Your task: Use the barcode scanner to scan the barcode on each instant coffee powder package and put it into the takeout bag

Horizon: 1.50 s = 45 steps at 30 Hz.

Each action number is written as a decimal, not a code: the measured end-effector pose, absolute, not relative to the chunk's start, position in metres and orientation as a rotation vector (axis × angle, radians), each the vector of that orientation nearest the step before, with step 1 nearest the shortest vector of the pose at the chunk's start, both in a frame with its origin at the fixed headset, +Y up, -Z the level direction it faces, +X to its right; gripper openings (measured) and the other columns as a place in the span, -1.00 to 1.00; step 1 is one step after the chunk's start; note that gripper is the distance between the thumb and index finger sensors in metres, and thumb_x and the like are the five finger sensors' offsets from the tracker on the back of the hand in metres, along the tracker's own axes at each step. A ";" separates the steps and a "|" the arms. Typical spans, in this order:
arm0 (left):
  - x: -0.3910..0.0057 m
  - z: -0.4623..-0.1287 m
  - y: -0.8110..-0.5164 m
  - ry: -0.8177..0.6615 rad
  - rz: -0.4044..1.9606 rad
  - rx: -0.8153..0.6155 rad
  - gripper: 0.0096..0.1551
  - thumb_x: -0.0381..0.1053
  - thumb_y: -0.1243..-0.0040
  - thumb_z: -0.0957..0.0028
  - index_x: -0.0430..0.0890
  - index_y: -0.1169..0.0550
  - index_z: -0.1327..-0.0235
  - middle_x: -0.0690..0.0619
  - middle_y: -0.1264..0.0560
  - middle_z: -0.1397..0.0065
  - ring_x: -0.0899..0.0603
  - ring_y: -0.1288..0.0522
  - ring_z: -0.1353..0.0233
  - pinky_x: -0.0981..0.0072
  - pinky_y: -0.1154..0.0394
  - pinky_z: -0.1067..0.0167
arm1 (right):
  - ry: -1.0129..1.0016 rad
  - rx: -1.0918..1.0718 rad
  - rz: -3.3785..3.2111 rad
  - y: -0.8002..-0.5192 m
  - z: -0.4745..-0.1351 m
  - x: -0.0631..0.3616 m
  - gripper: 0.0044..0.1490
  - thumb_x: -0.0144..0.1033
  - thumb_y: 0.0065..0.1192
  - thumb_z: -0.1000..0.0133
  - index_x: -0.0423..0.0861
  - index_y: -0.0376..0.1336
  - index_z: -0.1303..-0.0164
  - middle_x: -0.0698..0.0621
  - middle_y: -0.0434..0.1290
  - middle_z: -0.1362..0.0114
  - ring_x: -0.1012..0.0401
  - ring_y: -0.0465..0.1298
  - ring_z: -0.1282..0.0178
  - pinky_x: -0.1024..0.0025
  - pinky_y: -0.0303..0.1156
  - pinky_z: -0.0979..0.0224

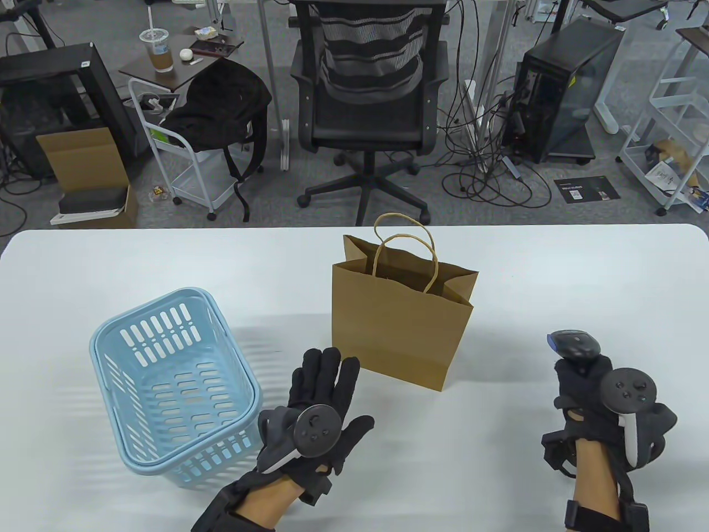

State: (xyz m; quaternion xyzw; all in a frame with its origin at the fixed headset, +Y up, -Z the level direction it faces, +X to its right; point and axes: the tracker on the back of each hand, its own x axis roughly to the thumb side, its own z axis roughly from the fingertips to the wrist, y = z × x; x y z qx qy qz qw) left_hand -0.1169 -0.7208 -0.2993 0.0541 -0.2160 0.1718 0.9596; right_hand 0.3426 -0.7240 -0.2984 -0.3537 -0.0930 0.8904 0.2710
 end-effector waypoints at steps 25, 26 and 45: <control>-0.118 -0.298 -0.717 -0.439 0.350 0.117 0.14 0.43 -0.13 0.02 0.07 0.10 -0.66 -0.08 0.24 -0.74 -0.35 0.37 -0.68 -0.23 0.22 -0.55 | -0.657 -0.665 2.507 -0.659 -0.275 0.297 0.26 0.43 0.31 -0.09 0.09 -0.22 -0.77 -0.26 -0.01 -0.80 -0.24 0.12 -0.73 -0.20 0.20 -0.60; -0.118 -0.298 -0.717 -0.440 0.351 0.118 0.14 0.42 -0.13 0.02 0.06 0.10 -0.66 -0.08 0.25 -0.74 -0.35 0.37 -0.68 -0.24 0.23 -0.55 | -0.725 -0.561 2.510 -0.653 -0.271 0.288 0.27 0.46 0.26 -0.11 0.13 -0.30 -0.77 -0.25 -0.06 -0.82 -0.23 0.09 -0.75 -0.21 0.17 -0.63; -0.118 -0.297 -0.713 -0.451 0.360 0.131 0.15 0.44 -0.12 0.02 0.13 0.16 -0.64 -0.08 0.28 -0.74 -0.35 0.39 -0.68 -0.24 0.24 -0.56 | -0.216 0.112 2.958 -0.672 -0.284 0.170 0.17 0.53 0.20 -0.05 0.52 -0.38 -0.64 -0.26 -0.43 -0.80 -0.34 -0.21 -0.79 -0.35 -0.10 -0.70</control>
